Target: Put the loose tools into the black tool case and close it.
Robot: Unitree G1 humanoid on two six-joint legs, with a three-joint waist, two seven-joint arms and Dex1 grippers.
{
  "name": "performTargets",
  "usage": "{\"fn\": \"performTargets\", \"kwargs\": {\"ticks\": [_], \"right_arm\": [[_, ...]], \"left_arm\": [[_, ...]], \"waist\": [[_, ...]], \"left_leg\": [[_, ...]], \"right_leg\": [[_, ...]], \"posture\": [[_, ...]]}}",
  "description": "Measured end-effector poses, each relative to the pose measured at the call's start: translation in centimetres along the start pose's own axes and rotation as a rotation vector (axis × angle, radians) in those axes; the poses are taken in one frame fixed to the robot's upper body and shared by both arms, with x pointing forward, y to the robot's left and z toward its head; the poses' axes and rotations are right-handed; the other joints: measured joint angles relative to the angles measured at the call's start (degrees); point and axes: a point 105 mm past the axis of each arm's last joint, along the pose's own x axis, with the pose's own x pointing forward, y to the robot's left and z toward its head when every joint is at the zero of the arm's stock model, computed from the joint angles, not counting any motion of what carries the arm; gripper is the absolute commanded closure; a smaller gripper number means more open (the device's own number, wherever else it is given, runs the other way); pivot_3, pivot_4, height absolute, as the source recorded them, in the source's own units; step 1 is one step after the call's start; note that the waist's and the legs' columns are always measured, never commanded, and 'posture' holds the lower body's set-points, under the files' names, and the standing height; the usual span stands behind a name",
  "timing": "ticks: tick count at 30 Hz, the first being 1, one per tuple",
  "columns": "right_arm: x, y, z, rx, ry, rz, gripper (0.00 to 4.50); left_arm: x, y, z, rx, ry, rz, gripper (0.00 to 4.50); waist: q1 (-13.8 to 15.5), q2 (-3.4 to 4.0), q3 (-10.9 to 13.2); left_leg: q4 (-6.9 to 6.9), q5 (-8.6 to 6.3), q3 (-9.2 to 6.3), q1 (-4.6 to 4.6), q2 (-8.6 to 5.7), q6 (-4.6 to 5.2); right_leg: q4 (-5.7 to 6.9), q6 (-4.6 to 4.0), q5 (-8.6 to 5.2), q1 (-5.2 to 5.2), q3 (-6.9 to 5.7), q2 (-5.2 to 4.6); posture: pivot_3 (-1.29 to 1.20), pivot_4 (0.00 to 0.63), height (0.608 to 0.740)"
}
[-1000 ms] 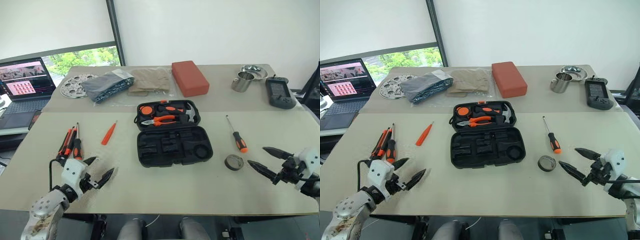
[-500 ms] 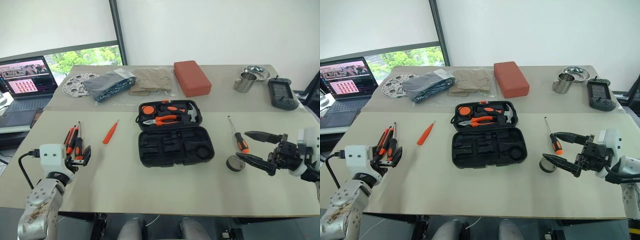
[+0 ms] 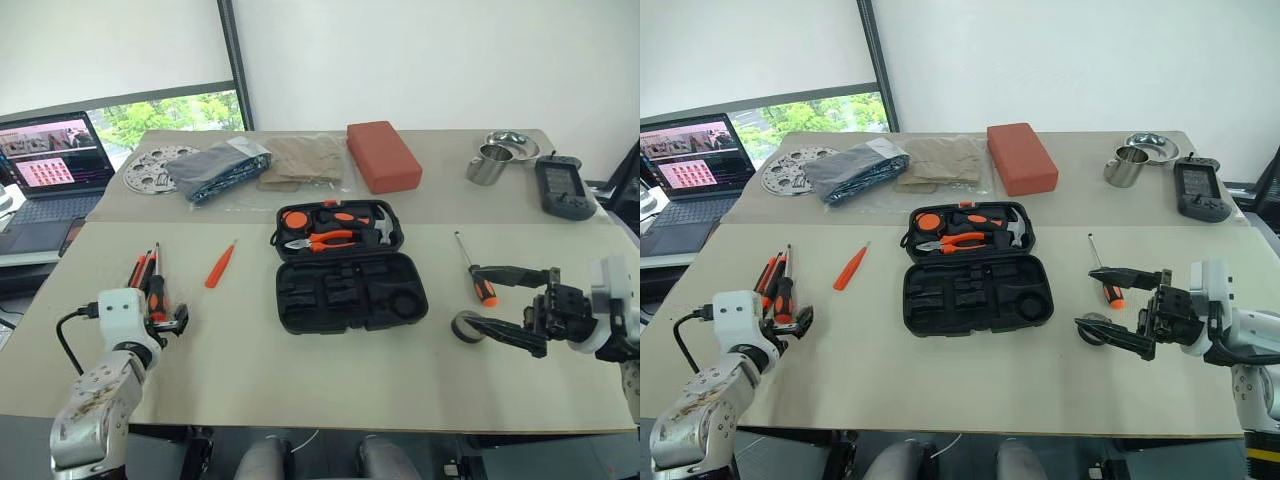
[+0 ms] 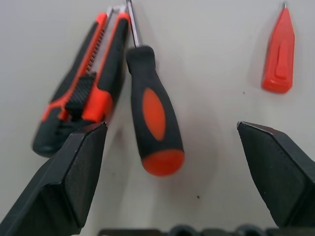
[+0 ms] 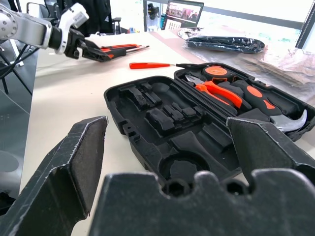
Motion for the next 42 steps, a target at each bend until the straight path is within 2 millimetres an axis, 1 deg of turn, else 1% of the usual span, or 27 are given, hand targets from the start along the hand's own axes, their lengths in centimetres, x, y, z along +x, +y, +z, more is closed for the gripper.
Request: {"fn": "performTargets", "kwargs": {"ticks": [1, 4, 5, 6, 8, 10, 11, 12, 17, 24, 29, 32, 34, 35, 37, 39, 41, 42], "right_arm": [[0.1, -0.1, 0.2, -0.006, -0.004, 0.001, 0.02], [0.1, 0.0, 0.3, -0.009, -0.01, 0.011, 0.0], [0.1, 0.0, 0.3, -0.008, -0.012, 0.013, 0.0], [0.1, 0.0, 0.3, -0.007, -0.015, 0.014, 0.0], [0.1, 0.1, 0.3, -0.005, -0.019, 0.015, 0.0], [0.1, 0.1, 0.2, -0.001, -0.02, 0.016, 0.0], [0.0, 0.0, 0.1, 0.002, -0.02, 0.014, 0.0], [-0.1, 0.0, 0.0, 0.009, -0.023, 0.009, 0.0], [-0.2, 0.1, -0.3, 0.026, -0.03, 0.015, 0.0], [-0.9, -0.3, -0.3, 0.027, -0.036, -0.012, 0.0], [-0.9, -0.5, 0.1, 0.026, -0.071, -0.021, 0.0], [-1.1, -0.7, 0.2, 0.035, -0.095, -0.036, 0.0], [-1.2, -0.8, 0.3, 0.032, -0.099, -0.041, 0.0], [-1.3, -0.9, 0.3, 0.032, -0.101, -0.044, 0.0], [-1.6, -1.1, 0.2, 0.037, -0.104, -0.052, 0.0], [-2.1, -1.3, -0.1, 0.042, -0.107, -0.068, 0.0], [-2.6, -1.4, -0.6, 0.046, -0.102, -0.073, 0.0], [-3.0, -1.4, -1.1, 0.048, -0.088, -0.08, 0.0]], "left_arm": [[0.1, -0.1, -0.3, -0.007, 0.009, -0.002, 0.0], [0.3, -0.4, -0.3, -0.009, 0.004, -0.005, 0.72], [0.5, -0.5, -0.3, -0.018, -0.002, 0.0, 1.05], [0.6, -0.4, -0.3, -0.024, -0.006, 0.01, 1.52], [0.8, -0.1, -0.2, -0.027, -0.01, 0.026, 2.29], [0.9, -0.1, -0.2, -0.035, -0.017, 0.034, 2.99], [1.0, -0.1, -0.2, -0.041, -0.022, 0.037, 3.24], [1.1, -0.2, -0.2, -0.045, -0.027, 0.037, 3.62], [1.2, -0.4, -0.2, -0.049, -0.039, 0.035, 3.62], [1.2, -0.6, -0.1, -0.075, -0.083, 0.04, 3.62], [1.0, -0.9, 1.2, -0.065, -0.18, 0.018, 3.62], [0.7, -1.3, 2.5, -0.035, -0.258, -0.031, 3.62], [0.5, -2.3, 3.8, 0.033, -0.324, -0.121, 3.62], [0.3, -3.0, 4.5, 0.082, -0.358, -0.189, 3.62], [0.1, -4.6, 5.3, 0.172, -0.395, -0.312, 3.62], [-0.1, -6.7, 5.4, 0.283, -0.413, -0.476, 3.62], [0.0, -8.1, 5.4, 0.351, -0.419, -0.583, 3.62], [0.2, -9.2, 5.4, 0.413, -0.419, -0.661, 3.62]], "waist": [[-0.01, 0.0, 0.0], [0.13, 0.01, -0.02], [0.22, 0.02, -0.03], [0.37, 0.01, -0.03], [0.56, 0.03, -0.04], [0.63, 0.05, -0.05], [0.71, 0.05, -0.05], [0.88, 0.05, -0.05], [1.2, 0.07, -0.06], [1.21, 0.01, -0.02], [1.16, 0.0, -0.02], [1.2, 0.0, -0.02], [1.21, 0.01, -0.03], [1.21, 0.02, -0.03], [1.28, 0.03, -0.04], [1.35, 0.05, -0.05], [1.34, 0.06, -0.05], [1.34, 0.09, -0.07]], "left_leg": [[0.0, 0.0, -0.01, 0.01, 0.0, 0.0], [0.01, 0.0, -0.04, 0.01, -0.01, 0.0], [0.01, 0.0, -0.04, 0.01, -0.01, 0.0], [0.02, 0.0, -0.04, 0.02, -0.01, 0.0], [0.02, 0.0, -0.04, 0.03, -0.02, 0.0], [0.02, 0.0, -0.04, 0.03, -0.02, 0.0], [0.03, 0.0, -0.04, 0.03, -0.02, 0.0], [0.04, 0.0, -0.03, 0.03, -0.02, 0.0], [0.04, 0.0, -0.03, 0.02, -0.03, 0.0], [0.06, 0.0, -0.04, -0.02, -0.03, 0.0], [0.05, 0.0, -0.04, -0.03, -0.03, 0.0], [0.05, 0.0, -0.04, -0.06, -0.03, 0.0], [0.05, 0.0, -0.03, -0.06, -0.03, 0.0], [0.05, 0.0, -0.02, -0.05, -0.04, 0.0], [0.04, 0.0, -0.01, -0.04, -0.04, 0.0], [0.04, 0.0, 0.02, -0.05, -0.05, 0.0], [0.05, 0.0, 0.03, -0.05, -0.05, 0.0], [0.05, 0.01, 0.05, -0.05, -0.06, 0.01]], "right_leg": [[0.0, 0.0, 0.0, 0.01, -0.01, 0.0], [0.0, -0.01, 0.01, 0.03, -0.04, 0.0], [0.0, -0.01, 0.01, 0.04, -0.03, 0.0], [0.0, -0.01, 0.01, 0.04, -0.03, 0.0], [0.01, -0.01, 0.01, 0.04, -0.03, 0.0], [0.02, -0.02, 0.01, 0.04, -0.02, 0.0], [0.02, -0.02, 0.01, 0.04, -0.02, 0.0], [0.02, -0.01, 0.01, 0.04, -0.02, 0.0], [0.02, -0.02, 0.01, 0.04, -0.03, 0.0], [0.02, -0.02, 0.01, 0.02, -0.04, 0.0], [0.01, -0.03, 0.02, 0.01, -0.04, 0.01], [0.0, -0.03, 0.02, 0.01, -0.04, 0.0], [-0.01, -0.03, 0.02, 0.01, -0.05, 0.0], [-0.01, -0.03, 0.02, 0.01, -0.04, 0.0], [-0.02, -0.04, 0.02, 0.02, -0.05, 0.0], [-0.05, -0.04, 0.02, 0.02, -0.06, -0.01], [-0.05, -0.04, 0.02, 0.02, -0.08, -0.01], [-0.05, -0.04, 0.02, 0.01, -0.1, 0.0]], "posture": [[0.0, 0.15, 0.74], [0.0, 0.15, 0.74], [0.0, 0.15, 0.74], [0.0, 0.15, 0.74], [0.0, 0.15, 0.74], [0.0, 0.15, 0.74], [0.0, 0.15, 0.74], [0.0, 0.15, 0.74], [0.0, 0.15, 0.74], [0.0, 0.15, 0.74], [0.0, 0.15, 0.74], [0.0, 0.15, 0.74], [0.0, 0.15, 0.74], [0.0, 0.15, 0.74], [0.0, 0.15, 0.74], [0.0, 0.15, 0.74], [0.0, 0.15, 0.74], [0.0, 0.15, 0.74]]}}
